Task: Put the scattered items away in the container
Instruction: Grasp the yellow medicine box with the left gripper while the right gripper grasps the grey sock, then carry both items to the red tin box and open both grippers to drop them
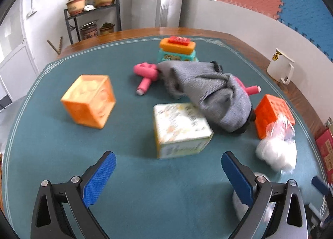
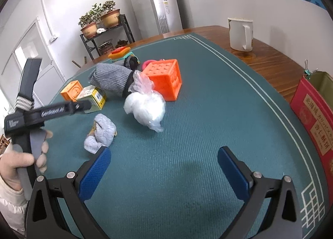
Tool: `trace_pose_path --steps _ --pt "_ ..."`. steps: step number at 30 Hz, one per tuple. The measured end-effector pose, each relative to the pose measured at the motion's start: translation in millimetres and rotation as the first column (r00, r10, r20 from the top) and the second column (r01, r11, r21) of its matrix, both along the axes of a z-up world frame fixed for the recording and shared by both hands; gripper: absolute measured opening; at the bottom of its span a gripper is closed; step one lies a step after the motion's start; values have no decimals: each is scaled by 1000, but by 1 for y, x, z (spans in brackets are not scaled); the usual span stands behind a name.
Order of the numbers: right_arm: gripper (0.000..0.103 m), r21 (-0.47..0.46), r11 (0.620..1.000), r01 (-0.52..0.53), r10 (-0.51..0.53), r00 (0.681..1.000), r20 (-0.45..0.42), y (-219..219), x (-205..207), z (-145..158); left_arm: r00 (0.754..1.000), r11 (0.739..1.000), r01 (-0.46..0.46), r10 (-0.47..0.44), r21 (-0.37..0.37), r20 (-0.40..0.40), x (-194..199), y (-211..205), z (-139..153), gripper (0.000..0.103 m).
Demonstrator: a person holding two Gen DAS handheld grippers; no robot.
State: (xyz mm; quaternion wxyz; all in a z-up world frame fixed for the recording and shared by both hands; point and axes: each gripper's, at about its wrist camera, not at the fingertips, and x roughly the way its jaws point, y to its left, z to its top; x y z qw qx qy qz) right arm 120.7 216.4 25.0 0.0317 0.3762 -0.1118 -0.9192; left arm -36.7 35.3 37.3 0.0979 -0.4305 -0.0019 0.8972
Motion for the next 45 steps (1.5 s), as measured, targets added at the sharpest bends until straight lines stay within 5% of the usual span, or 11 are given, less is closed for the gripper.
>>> trace_pose_path --steps 9,11,14,20,31,39,45 --pt "103 -22 1000 -2 3 999 39 2 -5 -6 1000 1000 -30 30 -1 5 -30 16 -17 101" --pt "103 -23 1000 5 -4 999 41 3 -6 -7 1000 1000 -26 26 -10 16 -34 17 -25 67" --pt "103 -21 1000 15 -14 999 44 4 -6 -7 1000 1000 -26 26 -12 10 -33 13 -28 55" --pt "102 -11 1000 12 -12 1000 7 1 -2 -1 1000 999 -18 18 38 -2 -27 2 -25 54" --pt "100 20 988 -151 151 989 -3 -63 -30 22 993 997 -32 40 74 -111 -14 -20 14 54" --pt "48 -43 979 -198 202 971 131 -83 -66 -9 992 995 -21 33 100 -121 -2 -23 24 54" --pt "44 1 982 -191 190 979 79 -81 -53 -5 992 995 -1 13 98 -127 -1 -19 28 54"
